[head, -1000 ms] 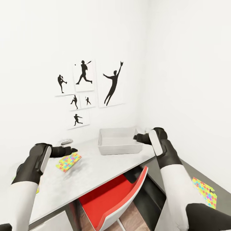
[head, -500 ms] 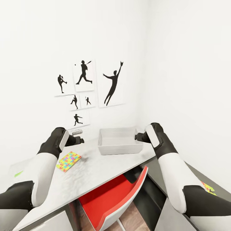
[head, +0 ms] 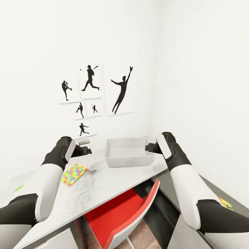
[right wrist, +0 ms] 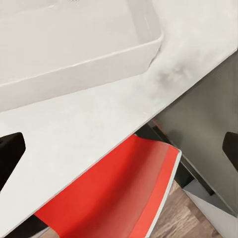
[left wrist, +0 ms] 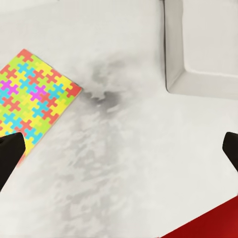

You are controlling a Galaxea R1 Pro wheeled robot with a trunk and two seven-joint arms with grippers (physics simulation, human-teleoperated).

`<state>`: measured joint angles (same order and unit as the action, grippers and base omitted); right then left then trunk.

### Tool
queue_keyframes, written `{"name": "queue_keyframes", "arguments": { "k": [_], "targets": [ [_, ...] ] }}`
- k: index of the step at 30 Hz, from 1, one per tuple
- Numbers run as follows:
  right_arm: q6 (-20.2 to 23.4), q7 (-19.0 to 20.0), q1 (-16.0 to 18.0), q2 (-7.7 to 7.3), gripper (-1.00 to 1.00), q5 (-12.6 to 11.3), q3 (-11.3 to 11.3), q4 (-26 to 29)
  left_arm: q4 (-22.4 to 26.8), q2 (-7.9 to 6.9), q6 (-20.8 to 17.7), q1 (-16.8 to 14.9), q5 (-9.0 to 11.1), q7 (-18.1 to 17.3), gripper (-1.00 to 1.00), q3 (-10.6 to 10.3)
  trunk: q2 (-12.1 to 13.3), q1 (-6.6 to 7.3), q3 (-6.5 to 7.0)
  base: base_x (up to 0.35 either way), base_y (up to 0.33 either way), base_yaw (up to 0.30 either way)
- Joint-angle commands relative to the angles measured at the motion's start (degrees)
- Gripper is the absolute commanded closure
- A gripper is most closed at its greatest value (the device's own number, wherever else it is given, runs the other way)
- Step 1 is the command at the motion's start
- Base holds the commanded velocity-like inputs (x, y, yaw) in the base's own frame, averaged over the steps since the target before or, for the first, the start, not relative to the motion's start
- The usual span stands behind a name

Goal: Put all the toys in the child's room - the three board games (two on the bed and one on the table), the two jigsaw puzzles on the table, and the tennis ball on the table - inside the toy box on the table in the child's room.

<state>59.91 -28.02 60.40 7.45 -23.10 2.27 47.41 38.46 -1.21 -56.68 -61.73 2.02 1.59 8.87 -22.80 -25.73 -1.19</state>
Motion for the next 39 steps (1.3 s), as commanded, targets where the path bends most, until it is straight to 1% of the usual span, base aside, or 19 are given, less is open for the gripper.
{"name": "queue_keyframes", "arguments": {
  "k": [1, 6, 22, 32, 39],
  "targets": [
    [0.1, -0.6, 0.1, 0.06, -1.0, -0.6, 0.1, 0.0, 0.0, 0.02, -0.2, -0.1, 0.2, 0.2, -1.0, 0.1, -0.1, -0.05, -0.12, 0.149, 0.0, 0.0],
    [0.1, -0.6, 0.0, 0.1, -1.0, -0.6, 0.1, 0.1, 0.0, 0.06, -0.2, -0.1, 0.2, 0.1, -1.0, 0.1, -0.1, -0.05, -0.12, 0.237, 0.0, 0.0],
    [0.1, -0.6, 0.1, 0.11, -1.0, -0.5, 0.2, 0.1, 0.0, 0.07, -0.2, -0.1, 0.3, 0.1, -1.0, 0.1, -0.1, -0.05, -0.12, 0.316, -0.013, 0.0],
    [0.1, -0.6, 0.1, 0.08, -1.0, -0.6, 0.2, 0.0, 0.0, 0.25, -0.2, -0.1, 0.3, 0.0, -1.0, 0.1, -0.1, -0.05, -0.2, 0.097, -0.115, 0.0],
    [0.0, -0.6, 0.1, 0.11, -1.0, -0.6, 0.2, 0.0, 0.0, 0.51, -0.2, 0.0, 0.3, 0.0, -1.0, 0.1, -0.1, -0.05, -0.58, 0.129, -0.069, 0.0]
  ]
}}
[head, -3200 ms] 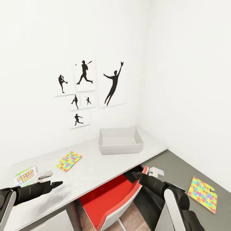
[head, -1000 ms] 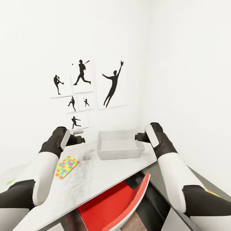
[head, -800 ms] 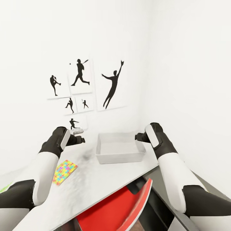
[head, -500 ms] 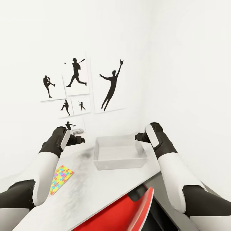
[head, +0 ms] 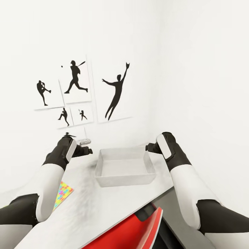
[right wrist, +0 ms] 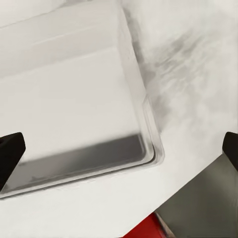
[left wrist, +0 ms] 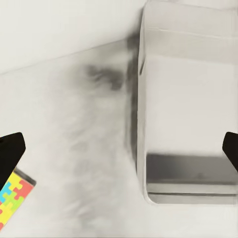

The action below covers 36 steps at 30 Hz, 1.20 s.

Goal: Put all the toys in the child's room - the three board games (two on the bed and one on the table), the two jigsaw puzzles on the table, and the tennis ball on the table - inside the toy box on the table in the child's room.

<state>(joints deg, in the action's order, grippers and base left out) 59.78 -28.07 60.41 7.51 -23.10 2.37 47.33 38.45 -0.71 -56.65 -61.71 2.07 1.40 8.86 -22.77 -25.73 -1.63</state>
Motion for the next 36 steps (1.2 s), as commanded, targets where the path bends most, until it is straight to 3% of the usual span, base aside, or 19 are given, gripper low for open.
{"name": "queue_keyframes", "arguments": {
  "k": [1, 36],
  "targets": [
    [0.1, -0.6, 0.1, 0.05, -1.0, -0.6, 0.2, 0.0, 0.0, 0.05, -0.2, -0.1, 0.2, 0.1, -1.0, 0.1, -0.1, -0.05, -0.22, 0.082, -0.04, 0.0],
    [0.2, -0.6, 0.1, 0.06, -1.0, -0.6, 0.2, 0.1, 0.1, 0.1, -0.3, -0.1, 0.2, 0.2, -1.0, 0.0, -0.1, -0.05, -0.75, 0.045, 0.0, 0.0]
  ]
}}
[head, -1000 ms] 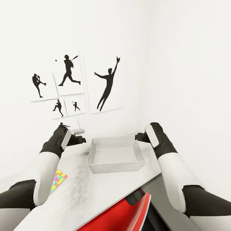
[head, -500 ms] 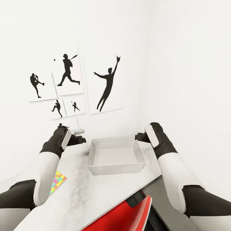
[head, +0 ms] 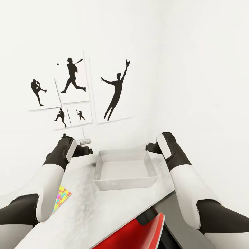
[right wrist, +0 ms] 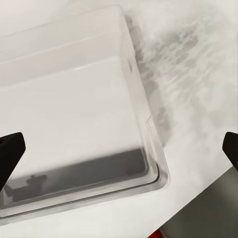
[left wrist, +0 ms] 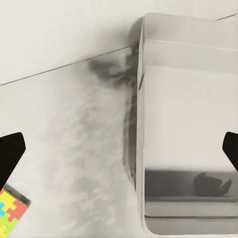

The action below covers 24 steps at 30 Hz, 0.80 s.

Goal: Put all the toys in the child's room - the three board games (two on the bed and one on the table), the two jigsaw puzzles on the table, and the tennis ball on the table - inside the toy box on the table in the child's room.

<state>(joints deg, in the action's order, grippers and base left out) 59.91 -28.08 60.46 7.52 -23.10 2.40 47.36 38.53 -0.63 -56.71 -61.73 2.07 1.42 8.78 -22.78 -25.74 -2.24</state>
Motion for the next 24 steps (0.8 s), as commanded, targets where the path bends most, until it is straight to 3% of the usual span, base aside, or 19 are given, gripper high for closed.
{"name": "queue_keyframes", "arguments": {
  "k": [1, 17, 24],
  "targets": [
    [0.1, -0.6, 0.1, 0.05, -1.0, -0.6, 0.1, 0.0, 0.0, 0.01, -0.2, -0.1, 0.2, 0.2, -1.0, 0.1, -0.1, -0.04, -0.14, 0.002, 0.0, 0.0],
    [-0.2, -0.6, 0.4, 0.51, -1.0, -0.7, 0.0, -0.1, 0.3, -0.01, -0.2, -0.1, 0.2, 0.1, -1.0, 0.1, -0.1, -0.04, -0.14, 0.0, 0.0, 0.0],
    [-0.4, -0.7, 3.5, 1.2, -1.0, -0.7, -0.1, -3.4, 0.9, 0.32, -0.3, -0.4, 0.3, 0.3, -1.0, 0.1, -0.1, -0.04, -0.14, 0.0, 0.0, 0.0]
  ]
}}
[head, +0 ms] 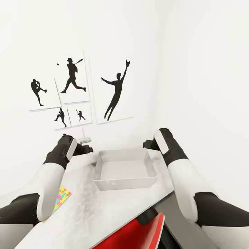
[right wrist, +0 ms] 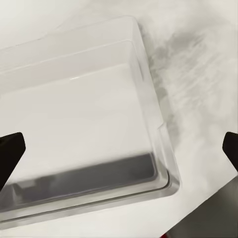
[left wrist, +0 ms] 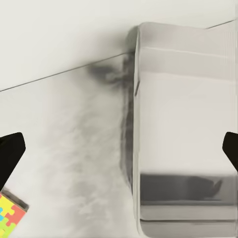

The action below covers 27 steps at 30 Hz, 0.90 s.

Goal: Put all the toys in the child's room - the three board games (two on the bed and one on the table), the two jigsaw puzzles on the table, and the tennis ball on the table - inside the toy box on the table in the child's room.

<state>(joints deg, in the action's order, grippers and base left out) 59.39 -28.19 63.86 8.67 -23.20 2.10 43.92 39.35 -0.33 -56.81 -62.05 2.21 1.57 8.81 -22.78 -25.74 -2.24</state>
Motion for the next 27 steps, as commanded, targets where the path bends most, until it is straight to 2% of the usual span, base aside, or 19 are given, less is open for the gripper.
{"name": "queue_keyframes", "arguments": {
  "k": [1, 6, 8, 13, 18, 27],
  "targets": [
    [0.0, -0.6, 0.7, 0.08, -1.0, -0.6, 0.2, -1.0, 0.1, 0.23, -0.3, -0.2, 0.2, 0.2, -1.0, 0.1, -0.1, -0.04, -0.14, 0.0, 0.0, 0.0],
    [-0.5, -0.6, 3.9, 0.25, -1.0, -0.5, 0.2, -7.4, -0.1, 1.76, -0.3, -1.1, 0.2, 0.4, -1.0, 0.1, -0.1, -0.04, -0.14, 0.0, 0.0, 0.0],
    [-1.2, -0.6, 5.3, 0.34, -1.0, -0.4, 0.2, -10.8, -0.2, 3.11, -0.3, -1.5, 0.0, 0.6, -1.0, 0.1, -0.1, -0.04, -0.14, 0.0, 0.0, 0.0],
    [-2.0, -0.6, 6.5, 0.27, -1.0, -0.3, 0.1, -13.8, -0.4, 5.62, -0.2, -1.7, -0.1, 0.8, -1.0, 0.1, -0.1, -0.04, -0.14, 0.0, 0.0, 0.0],
    [-2.2, -0.6, 6.8, -0.05, -1.0, -0.3, 0.0, -14.4, -1.3, 6.32, -0.1, -1.8, -0.2, 0.8, -1.0, 0.1, -0.1, -0.04, -0.14, 0.0, 0.0, 0.0],
    [-2.2, -0.6, 6.8, -0.14, -1.0, -0.3, -0.1, -14.7, -4.2, 6.6, 1.6, -1.9, -0.3, 0.9, -1.0, 0.1, -0.1, -0.04, -0.14, 0.0, 0.0, 0.0]
  ]
}}
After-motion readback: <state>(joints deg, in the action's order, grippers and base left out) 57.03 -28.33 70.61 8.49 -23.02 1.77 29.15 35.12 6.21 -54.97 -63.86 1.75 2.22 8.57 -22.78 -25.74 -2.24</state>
